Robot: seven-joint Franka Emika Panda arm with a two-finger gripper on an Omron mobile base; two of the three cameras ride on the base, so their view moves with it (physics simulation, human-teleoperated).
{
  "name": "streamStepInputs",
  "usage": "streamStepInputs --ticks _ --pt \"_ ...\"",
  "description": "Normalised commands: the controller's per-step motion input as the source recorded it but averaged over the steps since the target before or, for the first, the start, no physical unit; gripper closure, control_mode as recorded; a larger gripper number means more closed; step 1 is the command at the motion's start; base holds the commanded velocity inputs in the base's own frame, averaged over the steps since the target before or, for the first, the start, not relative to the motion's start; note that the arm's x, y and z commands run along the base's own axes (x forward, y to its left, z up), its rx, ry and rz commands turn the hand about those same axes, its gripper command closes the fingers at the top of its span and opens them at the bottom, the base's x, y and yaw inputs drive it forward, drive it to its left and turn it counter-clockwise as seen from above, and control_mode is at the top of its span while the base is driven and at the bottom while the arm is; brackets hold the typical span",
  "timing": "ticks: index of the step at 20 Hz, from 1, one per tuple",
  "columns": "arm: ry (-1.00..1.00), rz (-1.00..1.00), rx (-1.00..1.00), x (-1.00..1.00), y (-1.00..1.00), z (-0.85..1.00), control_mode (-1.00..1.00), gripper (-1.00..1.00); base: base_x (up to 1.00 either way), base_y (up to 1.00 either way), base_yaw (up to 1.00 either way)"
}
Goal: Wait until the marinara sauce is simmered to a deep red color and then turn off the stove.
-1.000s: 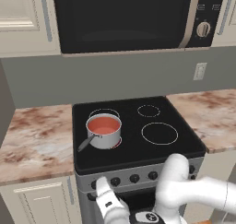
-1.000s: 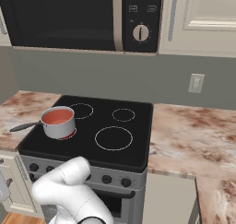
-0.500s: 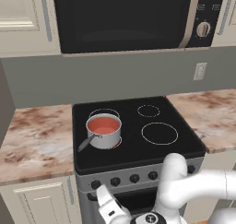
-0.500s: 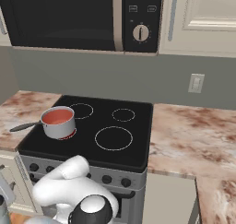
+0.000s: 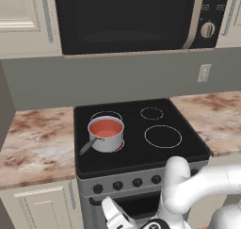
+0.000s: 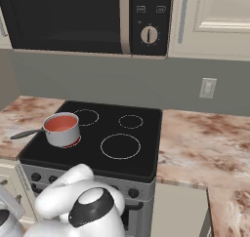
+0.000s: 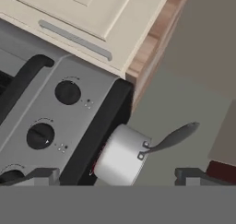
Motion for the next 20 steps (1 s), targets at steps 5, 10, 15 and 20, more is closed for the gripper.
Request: streamStepInputs --ticks 5,10,15,20 --pt "-0.13 0.02 0.00 0.00 0.00 -0.13 -1.00 -1.00 0.00 0.00 0.00" --pt "-0.12 0.00 0.00 0.00 0.00 -0.09 -1.00 -1.00 0.00 0.00 0.00" --pt "-0.13 0.00 0.00 0.00 0.01 -0.01 -1.00 -1.00 0.00 0.00 0.00" --pt "-0.07 0.00 0.02 0.00 0.07 -0.01 -1.00 -1.00 0.00 0.00 0.00"
